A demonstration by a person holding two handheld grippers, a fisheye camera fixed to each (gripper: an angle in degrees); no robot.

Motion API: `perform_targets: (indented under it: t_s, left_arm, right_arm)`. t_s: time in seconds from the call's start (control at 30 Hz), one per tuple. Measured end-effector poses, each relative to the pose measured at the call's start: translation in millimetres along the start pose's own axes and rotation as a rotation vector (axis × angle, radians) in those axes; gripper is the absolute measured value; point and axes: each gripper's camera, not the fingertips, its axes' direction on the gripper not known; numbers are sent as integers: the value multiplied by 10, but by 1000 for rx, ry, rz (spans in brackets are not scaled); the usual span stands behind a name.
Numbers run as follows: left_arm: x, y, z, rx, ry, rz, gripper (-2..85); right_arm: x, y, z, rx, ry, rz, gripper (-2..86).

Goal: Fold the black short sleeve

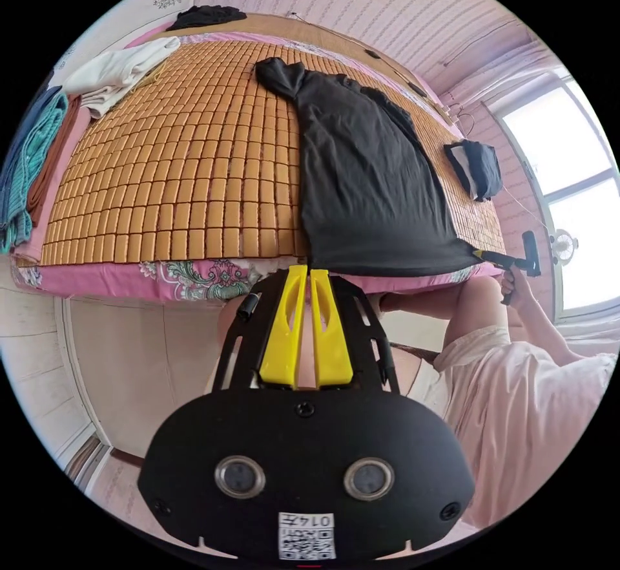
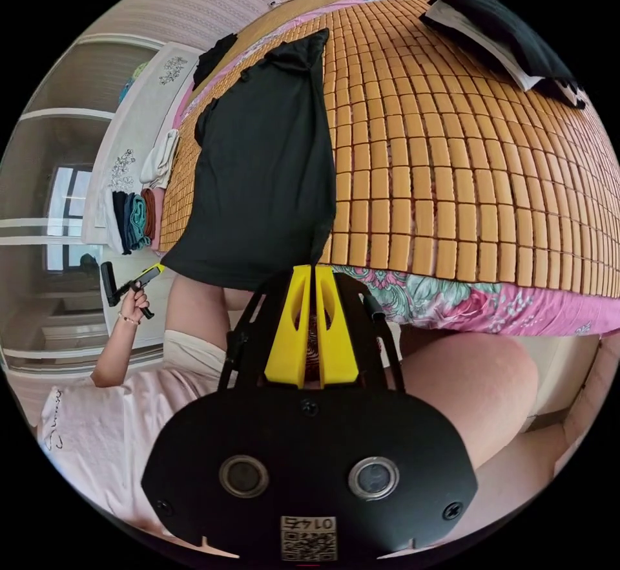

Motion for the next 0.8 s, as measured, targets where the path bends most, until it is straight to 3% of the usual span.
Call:
perform_targets:
  t_s: [0.43,0.8]
  left_arm:
    - [-46,147,243,-107,3,7,3]
    - [-5,74,-77,5,-5,-34,13]
  right_arm:
    - [-387,-235,271,-195,164,-111,24]
    - [-710,-529,61,-144,252,-204,59]
